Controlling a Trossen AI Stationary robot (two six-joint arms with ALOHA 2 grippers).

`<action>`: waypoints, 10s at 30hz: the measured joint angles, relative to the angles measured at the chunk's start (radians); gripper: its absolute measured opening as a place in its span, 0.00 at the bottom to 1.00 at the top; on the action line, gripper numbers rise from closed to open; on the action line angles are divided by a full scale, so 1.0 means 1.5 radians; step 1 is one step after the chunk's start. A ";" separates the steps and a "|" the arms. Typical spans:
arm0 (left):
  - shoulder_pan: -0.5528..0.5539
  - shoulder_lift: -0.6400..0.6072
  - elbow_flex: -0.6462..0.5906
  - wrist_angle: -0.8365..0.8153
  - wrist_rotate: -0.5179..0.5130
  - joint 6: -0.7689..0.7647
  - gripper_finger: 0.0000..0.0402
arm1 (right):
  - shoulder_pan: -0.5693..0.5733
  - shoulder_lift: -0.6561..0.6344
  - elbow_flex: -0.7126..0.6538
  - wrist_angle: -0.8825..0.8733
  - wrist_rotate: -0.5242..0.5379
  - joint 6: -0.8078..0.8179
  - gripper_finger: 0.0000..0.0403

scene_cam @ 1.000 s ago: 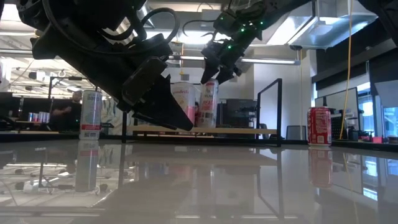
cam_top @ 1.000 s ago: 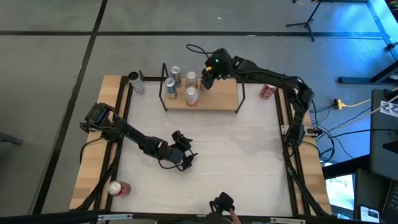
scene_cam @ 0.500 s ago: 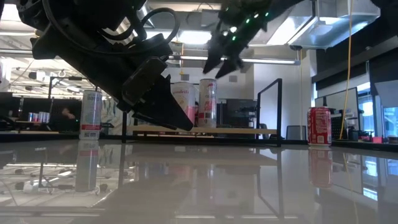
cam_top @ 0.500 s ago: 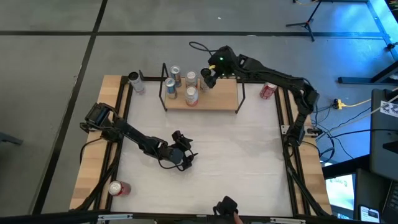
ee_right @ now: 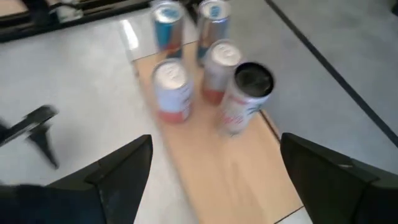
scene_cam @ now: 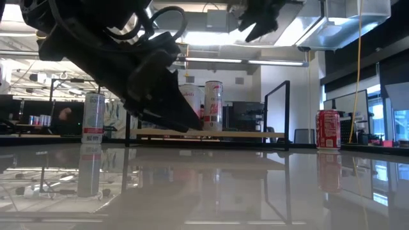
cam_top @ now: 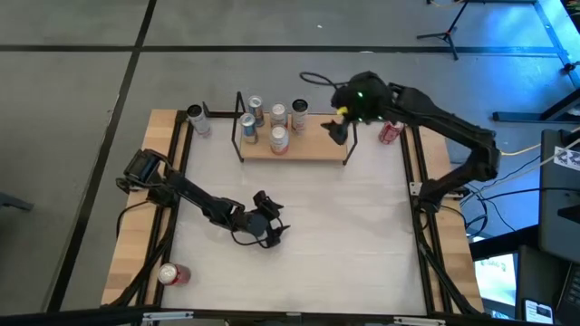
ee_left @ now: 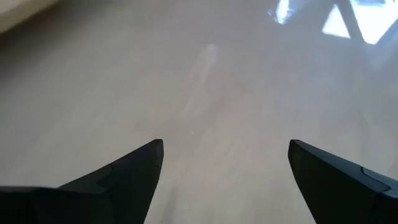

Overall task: Place canned beverage on shelf
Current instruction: Put the white and pink soda can aligned with the other white pink soda can on the shelf

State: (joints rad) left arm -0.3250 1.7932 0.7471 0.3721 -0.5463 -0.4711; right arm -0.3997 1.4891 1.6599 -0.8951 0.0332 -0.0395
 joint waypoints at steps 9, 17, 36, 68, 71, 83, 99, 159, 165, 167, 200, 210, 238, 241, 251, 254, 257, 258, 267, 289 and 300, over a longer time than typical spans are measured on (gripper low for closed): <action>0.024 -0.175 0.001 -0.149 0.040 0.061 0.83 | 0.075 -0.129 -0.208 0.086 0.054 -0.003 0.87; 0.113 -0.404 0.053 -0.431 0.021 0.062 0.83 | 0.103 -0.273 -0.487 0.309 0.058 0.005 0.87; 0.549 -0.456 0.321 -0.902 -0.021 0.065 0.83 | 0.101 -0.337 -0.697 0.724 -0.136 -0.042 0.87; 0.890 -0.199 0.387 -1.005 0.061 0.107 0.83 | 0.101 -0.337 -0.697 0.754 -0.150 -0.152 0.87; 0.879 -0.183 0.387 -1.009 0.024 0.099 0.83 | 0.101 -0.337 -0.697 0.753 -0.150 -0.152 0.87; 0.872 -0.133 0.387 -1.048 0.004 0.080 0.83 | 0.101 -0.337 -0.697 0.740 -0.152 -0.152 0.87; 0.887 -0.133 0.387 -1.068 0.106 0.097 0.83 | 0.101 -0.337 -0.697 0.741 -0.152 -0.152 0.87; 0.276 -0.305 0.387 -1.108 0.343 0.054 0.60 | 0.101 -0.336 -0.697 0.747 -0.196 -0.131 0.87; 0.147 -0.275 0.387 -0.972 0.310 0.063 0.60 | 0.125 -0.336 -0.697 0.740 -0.302 -0.116 0.87; 0.110 -0.251 0.387 -0.925 0.286 0.098 0.60 | 0.155 -0.336 -0.697 0.740 -0.306 -0.116 0.87; 0.019 -0.083 0.501 -1.002 0.319 0.125 0.62 | 0.437 -0.142 -0.698 0.768 -0.033 0.080 0.87; 0.018 -0.083 0.457 -0.971 0.323 0.123 0.67 | 0.437 -0.139 -0.698 0.790 -0.034 0.076 0.87; 0.018 -0.085 0.453 -0.913 0.294 0.104 0.80 | 0.437 -0.139 -0.698 0.789 -0.034 0.072 0.87; 0.018 -0.085 0.457 -0.924 0.279 0.104 0.81 | 0.437 -0.139 -0.698 0.789 -0.034 0.072 0.87; -0.038 -0.085 0.549 -1.039 0.157 0.044 0.79 | 0.436 -0.139 -0.697 0.793 -0.027 0.074 0.87; -0.069 -0.085 0.543 -1.072 0.140 -0.015 0.79 | 0.437 -0.139 -0.697 0.803 -0.027 0.074 0.87; -0.110 -0.085 0.511 -1.071 0.120 -0.086 0.79 | 0.437 -0.126 -0.697 0.843 -0.028 0.076 0.87; -0.125 -0.085 0.497 -1.069 0.112 -0.111 0.79 | 0.437 -0.118 -0.697 0.859 -0.028 0.077 0.87; -0.224 -0.084 0.327 -0.953 0.019 -0.333 0.79 | 0.436 0.021 -0.696 1.072 -0.007 0.069 0.87; -0.277 -0.084 0.073 -0.417 -0.229 -0.342 0.79 | 0.373 0.312 -0.451 1.050 0.221 0.023 0.87; -0.289 -0.084 0.059 -0.277 -0.107 -0.231 0.79 | 0.375 0.345 -0.374 0.979 0.238 -0.009 0.87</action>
State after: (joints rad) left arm -0.7584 1.6672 0.8355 -0.0429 -0.7074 -0.8180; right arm 0.1627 2.0071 1.0994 0.5741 0.3910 -0.0528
